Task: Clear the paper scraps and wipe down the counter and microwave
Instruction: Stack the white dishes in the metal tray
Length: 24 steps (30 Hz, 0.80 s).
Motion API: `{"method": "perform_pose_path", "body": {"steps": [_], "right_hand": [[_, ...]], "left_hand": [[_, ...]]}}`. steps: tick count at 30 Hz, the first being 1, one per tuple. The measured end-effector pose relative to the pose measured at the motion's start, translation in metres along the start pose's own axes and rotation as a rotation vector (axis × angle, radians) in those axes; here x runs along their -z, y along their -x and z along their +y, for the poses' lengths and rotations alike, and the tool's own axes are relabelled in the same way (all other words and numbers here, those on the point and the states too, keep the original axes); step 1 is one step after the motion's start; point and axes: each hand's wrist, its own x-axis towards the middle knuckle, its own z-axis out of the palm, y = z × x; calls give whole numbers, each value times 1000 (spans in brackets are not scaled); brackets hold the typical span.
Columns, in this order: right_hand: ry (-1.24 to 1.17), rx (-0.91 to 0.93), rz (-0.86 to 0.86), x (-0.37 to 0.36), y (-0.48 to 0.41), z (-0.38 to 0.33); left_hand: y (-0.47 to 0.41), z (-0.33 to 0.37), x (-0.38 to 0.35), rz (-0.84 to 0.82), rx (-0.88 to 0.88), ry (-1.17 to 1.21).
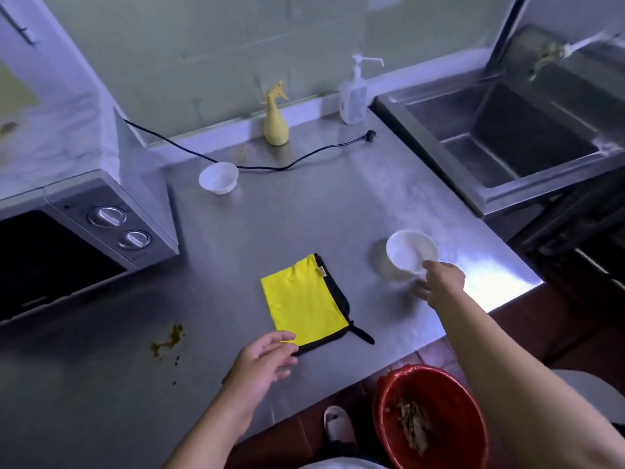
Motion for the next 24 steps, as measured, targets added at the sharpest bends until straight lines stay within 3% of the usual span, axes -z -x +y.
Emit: {"method": "perform_pose_path", "body": {"steps": [4,8,17,24], "right_hand": [[-39,-63,127,-16,-18,-5],[-107,-38,99,-30,-4,-3],[152,148,-517,-126,197,94],[358,235,-863,-152,366,193]], "left_hand": [[1,-4,17,67,2,35],[12,-14,38,135,-8,106],[70,-44,129,318,-87,396],[154,-99,228,403,-267,616]]}}
